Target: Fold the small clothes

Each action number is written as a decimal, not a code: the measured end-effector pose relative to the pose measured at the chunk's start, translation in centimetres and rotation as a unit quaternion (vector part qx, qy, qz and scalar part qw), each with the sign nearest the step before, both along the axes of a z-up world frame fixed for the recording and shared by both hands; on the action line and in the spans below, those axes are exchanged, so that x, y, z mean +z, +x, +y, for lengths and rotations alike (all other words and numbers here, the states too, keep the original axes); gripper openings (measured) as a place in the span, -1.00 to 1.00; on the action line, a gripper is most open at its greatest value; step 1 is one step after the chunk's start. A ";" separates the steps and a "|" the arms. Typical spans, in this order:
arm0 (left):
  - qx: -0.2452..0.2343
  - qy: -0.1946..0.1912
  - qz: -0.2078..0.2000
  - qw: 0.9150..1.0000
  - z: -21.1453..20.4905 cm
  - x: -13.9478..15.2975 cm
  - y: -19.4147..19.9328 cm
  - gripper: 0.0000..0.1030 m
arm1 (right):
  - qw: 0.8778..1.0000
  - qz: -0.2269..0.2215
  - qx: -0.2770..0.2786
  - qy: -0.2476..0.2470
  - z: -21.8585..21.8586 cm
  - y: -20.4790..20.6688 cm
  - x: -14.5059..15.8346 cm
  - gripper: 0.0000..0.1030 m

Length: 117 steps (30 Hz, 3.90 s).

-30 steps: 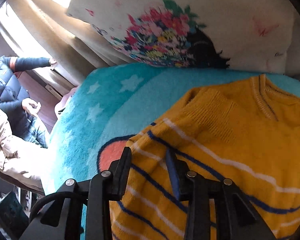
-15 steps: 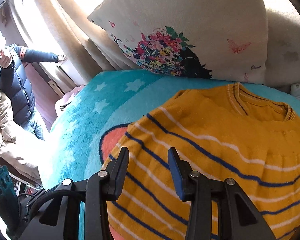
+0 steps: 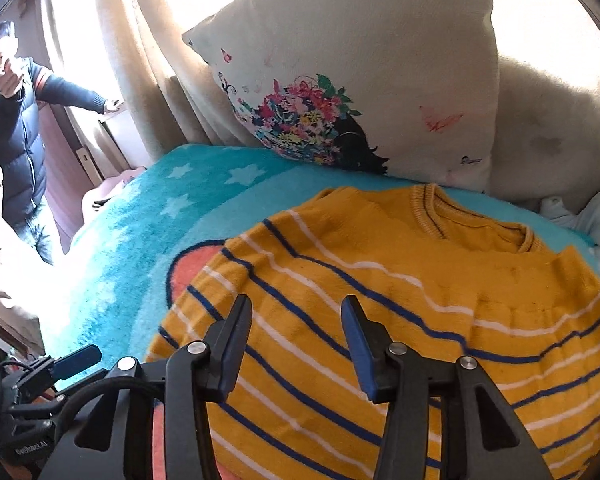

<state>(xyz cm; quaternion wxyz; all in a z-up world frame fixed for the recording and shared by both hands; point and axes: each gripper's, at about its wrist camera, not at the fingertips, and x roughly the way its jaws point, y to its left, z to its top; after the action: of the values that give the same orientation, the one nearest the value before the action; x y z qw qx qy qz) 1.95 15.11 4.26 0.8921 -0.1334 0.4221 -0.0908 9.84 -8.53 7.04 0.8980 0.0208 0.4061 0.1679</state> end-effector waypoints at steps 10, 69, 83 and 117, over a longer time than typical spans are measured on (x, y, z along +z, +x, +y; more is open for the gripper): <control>0.000 -0.008 0.008 1.000 -0.1 -0.4 0.2 0.14 | 1.000 0.010 -0.009 -0.009 -0.3 0.4 -0.6 0.02; -0.015 -0.133 0.019 0.991 -0.5 -2.1 3.0 0.23 | 0.989 0.118 0.064 0.054 4.0 4.6 -1.5 0.26; -0.018 -0.186 0.044 0.981 0.2 -3.4 4.4 0.19 | 0.990 0.124 0.070 0.010 6.7 6.8 -2.9 0.41; -0.052 -0.220 -0.019 0.974 -1.7 2.8 -1.0 -0.06 | 0.996 0.072 0.011 -0.056 2.2 4.6 1.4 -0.75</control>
<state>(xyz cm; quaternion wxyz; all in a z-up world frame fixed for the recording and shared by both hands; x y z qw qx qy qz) 0.91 13.46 7.04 0.8428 -0.3024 0.3812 -0.2300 14.45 -6.36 8.46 0.8641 -0.0225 0.4789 0.1530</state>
